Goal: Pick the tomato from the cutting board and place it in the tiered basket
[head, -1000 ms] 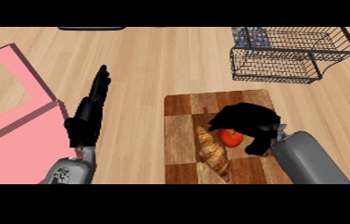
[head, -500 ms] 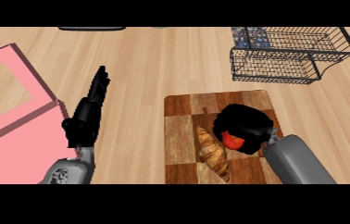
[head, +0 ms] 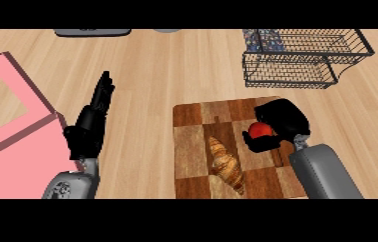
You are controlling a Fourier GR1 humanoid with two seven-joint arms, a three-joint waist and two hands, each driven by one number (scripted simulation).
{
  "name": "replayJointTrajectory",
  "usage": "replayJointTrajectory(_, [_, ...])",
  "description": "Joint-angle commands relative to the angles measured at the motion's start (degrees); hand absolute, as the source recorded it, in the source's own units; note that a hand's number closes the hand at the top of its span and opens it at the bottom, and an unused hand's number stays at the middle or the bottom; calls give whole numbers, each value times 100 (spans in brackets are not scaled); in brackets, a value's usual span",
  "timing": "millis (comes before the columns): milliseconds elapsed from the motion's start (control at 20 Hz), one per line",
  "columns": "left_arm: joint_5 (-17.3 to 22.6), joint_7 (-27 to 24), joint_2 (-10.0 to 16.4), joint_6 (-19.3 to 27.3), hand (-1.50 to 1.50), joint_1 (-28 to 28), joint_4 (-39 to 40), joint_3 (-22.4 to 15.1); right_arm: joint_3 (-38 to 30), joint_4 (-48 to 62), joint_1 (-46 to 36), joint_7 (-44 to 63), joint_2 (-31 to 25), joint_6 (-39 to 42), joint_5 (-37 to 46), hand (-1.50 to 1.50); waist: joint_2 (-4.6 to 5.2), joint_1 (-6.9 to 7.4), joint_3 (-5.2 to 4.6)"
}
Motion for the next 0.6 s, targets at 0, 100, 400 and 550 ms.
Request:
replayJointTrajectory(0, [1,-77,-40,31,0,-5,77,16,-251,-138,-101,2141,514,184,700,150,49,1,22])
replayJointTrajectory(100, [56,-84,57,-77,0,162,-31,33,-224,-705,-245,2885,820,648,854,150,13,41,26])
replayJointTrajectory(400, [24,-87,-15,-84,0,256,-135,-66,-230,-2603,-604,3977,1111,1896,1072,150,42,70,43])
replayJointTrajectory(550, [-45,44,-135,10,0,-2,-23,-109,-160,-3275,-1285,4529,1194,2465,1066,150,47,88,44])
